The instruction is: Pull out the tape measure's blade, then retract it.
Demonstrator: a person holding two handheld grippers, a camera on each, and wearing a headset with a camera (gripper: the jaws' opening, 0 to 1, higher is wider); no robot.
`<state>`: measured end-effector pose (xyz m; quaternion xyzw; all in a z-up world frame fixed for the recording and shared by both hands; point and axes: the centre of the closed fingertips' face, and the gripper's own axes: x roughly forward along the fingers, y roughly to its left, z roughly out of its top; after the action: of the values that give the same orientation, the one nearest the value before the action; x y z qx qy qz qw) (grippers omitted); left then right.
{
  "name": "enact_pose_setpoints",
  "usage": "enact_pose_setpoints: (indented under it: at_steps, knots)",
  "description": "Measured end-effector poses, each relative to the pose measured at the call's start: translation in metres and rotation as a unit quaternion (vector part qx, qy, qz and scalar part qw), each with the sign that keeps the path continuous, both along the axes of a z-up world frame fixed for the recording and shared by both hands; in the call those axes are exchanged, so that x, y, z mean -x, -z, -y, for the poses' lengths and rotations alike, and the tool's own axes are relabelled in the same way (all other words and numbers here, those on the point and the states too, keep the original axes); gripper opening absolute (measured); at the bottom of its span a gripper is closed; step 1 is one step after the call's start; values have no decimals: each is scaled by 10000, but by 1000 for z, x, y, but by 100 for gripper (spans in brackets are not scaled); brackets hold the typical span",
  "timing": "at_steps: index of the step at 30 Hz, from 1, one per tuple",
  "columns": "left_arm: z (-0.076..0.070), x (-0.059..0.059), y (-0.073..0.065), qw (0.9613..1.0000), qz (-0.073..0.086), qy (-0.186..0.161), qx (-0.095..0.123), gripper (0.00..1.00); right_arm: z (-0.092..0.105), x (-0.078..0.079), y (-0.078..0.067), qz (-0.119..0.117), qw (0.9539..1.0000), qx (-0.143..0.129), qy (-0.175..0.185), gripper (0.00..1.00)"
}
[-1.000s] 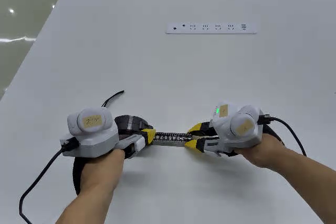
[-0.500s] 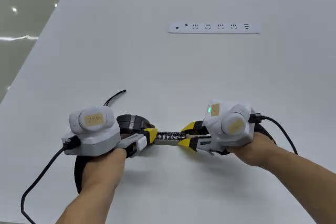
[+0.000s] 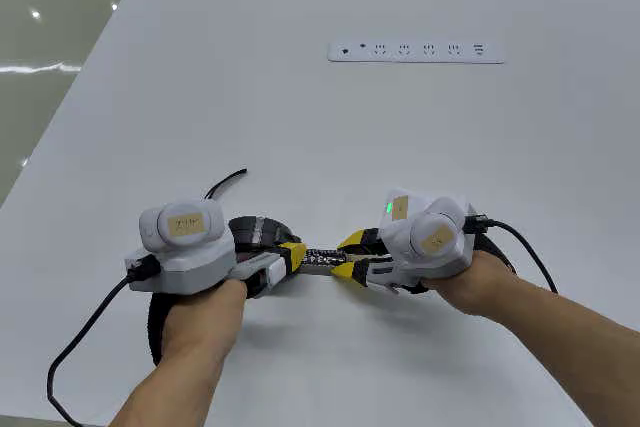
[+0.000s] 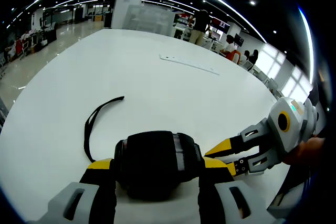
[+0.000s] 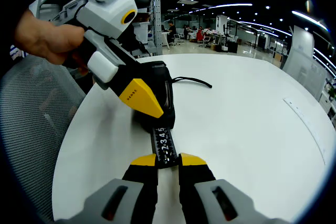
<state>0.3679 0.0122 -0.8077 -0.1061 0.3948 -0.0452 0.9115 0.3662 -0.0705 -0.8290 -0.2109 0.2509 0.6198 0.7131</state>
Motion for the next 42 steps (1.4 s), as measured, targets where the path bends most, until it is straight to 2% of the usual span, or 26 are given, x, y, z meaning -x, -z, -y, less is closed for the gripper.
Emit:
enact_pose_setpoints:
  at_steps: [14,23,29,42]
  knots:
    - [-1,1,0,10000,-15,-8,37,60,-21,2,0,-2,9999,2,-130,13]
    - [-1,1,0,10000,-25,-31,63,60,-33,4,0,131,9994,96,-318,14]
    - [0,1,0,10000,-24,-23,26,60,-36,4,1,256,9982,244,-487,14]
    - [0,1,0,10000,11,-78,56,61,-35,3,1,341,9973,351,-548,15]
